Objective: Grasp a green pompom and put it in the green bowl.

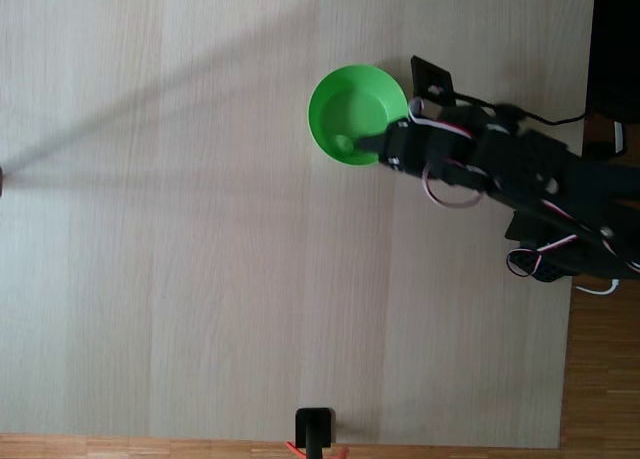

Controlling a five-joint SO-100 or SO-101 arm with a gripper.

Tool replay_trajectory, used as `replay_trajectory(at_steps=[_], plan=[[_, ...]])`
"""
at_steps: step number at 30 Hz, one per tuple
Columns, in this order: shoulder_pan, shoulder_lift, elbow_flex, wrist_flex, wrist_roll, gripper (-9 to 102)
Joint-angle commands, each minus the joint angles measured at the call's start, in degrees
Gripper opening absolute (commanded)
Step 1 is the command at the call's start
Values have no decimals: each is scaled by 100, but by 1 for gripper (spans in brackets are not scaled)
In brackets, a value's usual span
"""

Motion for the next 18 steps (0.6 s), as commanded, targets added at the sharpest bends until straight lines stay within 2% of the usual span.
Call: replay_trajectory(at_steps=[1,7,18], plan=[[-308,932,334,9,26,10],[-826,2188,1116,-18,35,-1],[-1881,4333,2786,-35,765,0]])
